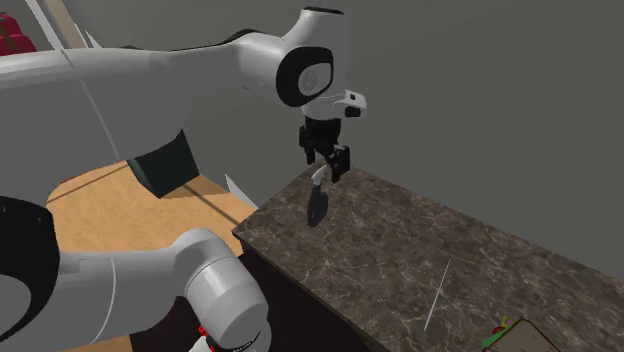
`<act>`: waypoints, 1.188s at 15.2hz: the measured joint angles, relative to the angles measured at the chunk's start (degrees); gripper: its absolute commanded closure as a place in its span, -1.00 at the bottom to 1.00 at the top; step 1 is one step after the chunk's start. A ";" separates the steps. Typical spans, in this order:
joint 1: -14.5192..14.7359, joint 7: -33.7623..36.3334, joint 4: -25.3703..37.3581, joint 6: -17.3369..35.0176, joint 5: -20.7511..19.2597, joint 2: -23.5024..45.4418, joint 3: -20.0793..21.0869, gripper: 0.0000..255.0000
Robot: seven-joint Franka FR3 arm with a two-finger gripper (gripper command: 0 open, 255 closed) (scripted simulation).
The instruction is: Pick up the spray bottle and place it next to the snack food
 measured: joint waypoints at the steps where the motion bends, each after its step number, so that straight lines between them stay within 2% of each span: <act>1: 0.37 0.60 -0.89 1.38 0.67 0.32 0.62 -1.00; 11: 3.87 6.52 -5.15 20.11 6.63 13.01 7.82 -1.00; 18: 4.17 6.92 -7.88 26.90 7.35 16.78 9.05 -1.00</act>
